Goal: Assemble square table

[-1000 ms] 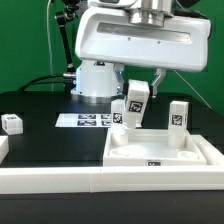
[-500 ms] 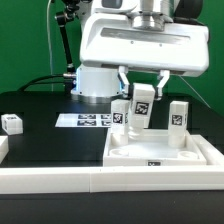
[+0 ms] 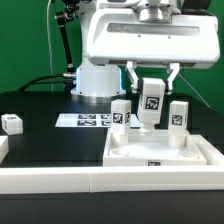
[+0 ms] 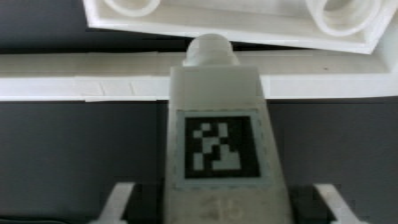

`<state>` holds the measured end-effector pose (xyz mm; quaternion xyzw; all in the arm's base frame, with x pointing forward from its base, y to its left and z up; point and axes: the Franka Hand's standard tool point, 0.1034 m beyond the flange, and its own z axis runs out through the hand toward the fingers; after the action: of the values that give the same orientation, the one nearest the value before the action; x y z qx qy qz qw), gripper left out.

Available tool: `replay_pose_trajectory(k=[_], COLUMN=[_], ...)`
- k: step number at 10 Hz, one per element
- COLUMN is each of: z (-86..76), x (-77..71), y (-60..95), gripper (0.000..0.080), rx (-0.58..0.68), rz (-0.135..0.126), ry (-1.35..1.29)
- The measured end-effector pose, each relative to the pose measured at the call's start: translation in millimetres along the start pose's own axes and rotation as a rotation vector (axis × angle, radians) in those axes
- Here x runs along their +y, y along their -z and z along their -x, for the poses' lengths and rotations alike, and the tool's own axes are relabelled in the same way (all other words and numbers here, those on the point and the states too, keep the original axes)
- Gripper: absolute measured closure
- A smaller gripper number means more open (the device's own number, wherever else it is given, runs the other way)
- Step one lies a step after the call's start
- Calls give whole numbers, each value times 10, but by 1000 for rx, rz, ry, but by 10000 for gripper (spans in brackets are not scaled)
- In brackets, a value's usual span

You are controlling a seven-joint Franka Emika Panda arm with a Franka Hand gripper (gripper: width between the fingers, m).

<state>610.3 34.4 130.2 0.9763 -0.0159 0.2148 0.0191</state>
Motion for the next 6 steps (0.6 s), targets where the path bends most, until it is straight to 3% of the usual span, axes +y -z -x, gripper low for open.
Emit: replay_pose_trajectory(k=[4, 6], z=[13, 34], x=[-30, -228], y=[-10, -45], gripper=[509, 509], rx=[-2, -6], rz=[-2, -21], ry=[6, -19])
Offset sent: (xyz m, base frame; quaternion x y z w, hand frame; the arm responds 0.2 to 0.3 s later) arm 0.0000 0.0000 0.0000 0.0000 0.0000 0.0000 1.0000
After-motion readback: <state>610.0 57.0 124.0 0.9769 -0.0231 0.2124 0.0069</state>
